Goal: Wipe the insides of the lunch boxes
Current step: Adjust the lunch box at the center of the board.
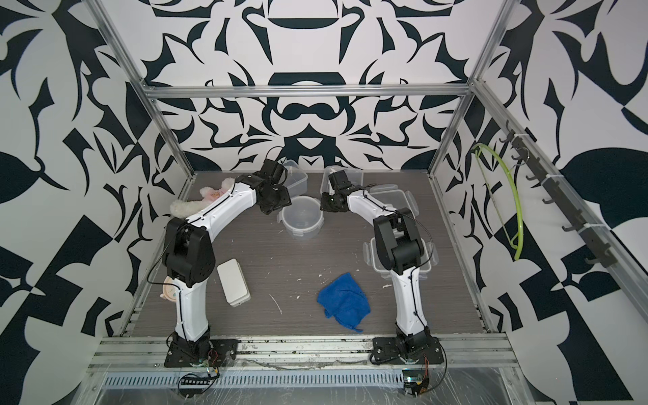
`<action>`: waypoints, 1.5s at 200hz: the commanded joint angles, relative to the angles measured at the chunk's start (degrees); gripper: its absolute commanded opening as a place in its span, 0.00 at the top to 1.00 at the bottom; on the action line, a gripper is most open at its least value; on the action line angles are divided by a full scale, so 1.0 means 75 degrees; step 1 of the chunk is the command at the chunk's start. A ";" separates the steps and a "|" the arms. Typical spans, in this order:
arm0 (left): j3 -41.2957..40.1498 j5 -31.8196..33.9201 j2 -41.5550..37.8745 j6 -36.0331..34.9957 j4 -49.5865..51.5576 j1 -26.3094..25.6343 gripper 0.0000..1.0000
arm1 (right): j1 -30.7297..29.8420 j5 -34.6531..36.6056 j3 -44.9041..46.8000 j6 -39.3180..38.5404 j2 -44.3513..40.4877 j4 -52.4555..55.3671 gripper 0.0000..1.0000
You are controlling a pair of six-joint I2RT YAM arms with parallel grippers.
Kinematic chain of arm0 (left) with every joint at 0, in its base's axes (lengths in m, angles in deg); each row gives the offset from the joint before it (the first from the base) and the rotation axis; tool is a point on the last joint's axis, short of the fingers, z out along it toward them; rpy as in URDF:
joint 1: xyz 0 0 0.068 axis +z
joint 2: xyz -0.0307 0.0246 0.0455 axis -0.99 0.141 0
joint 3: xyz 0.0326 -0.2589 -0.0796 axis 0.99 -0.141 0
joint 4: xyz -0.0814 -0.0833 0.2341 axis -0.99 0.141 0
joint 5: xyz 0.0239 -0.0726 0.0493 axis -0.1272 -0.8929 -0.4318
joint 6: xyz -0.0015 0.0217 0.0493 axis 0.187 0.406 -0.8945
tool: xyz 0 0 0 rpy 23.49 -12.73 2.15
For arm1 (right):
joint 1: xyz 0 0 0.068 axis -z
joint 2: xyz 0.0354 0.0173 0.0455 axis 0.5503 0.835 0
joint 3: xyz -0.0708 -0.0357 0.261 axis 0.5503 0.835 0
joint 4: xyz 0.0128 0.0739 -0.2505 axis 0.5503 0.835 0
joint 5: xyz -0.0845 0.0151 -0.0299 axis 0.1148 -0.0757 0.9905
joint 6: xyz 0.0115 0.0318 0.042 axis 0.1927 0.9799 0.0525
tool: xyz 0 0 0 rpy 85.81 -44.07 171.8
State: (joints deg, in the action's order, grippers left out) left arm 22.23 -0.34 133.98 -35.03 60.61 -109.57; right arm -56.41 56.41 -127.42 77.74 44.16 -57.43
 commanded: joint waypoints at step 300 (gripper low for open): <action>-0.3095 -0.0468 -0.1922 0.1616 -0.0036 -0.0868 0.37 | 0.0107 -0.4884 0.4028 0.4673 -0.0204 -0.9183 0.41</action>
State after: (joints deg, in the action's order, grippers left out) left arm -0.09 -2.79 117.41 -24.39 61.68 -116.02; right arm -54.27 23.69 -96.89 106.07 41.49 -113.78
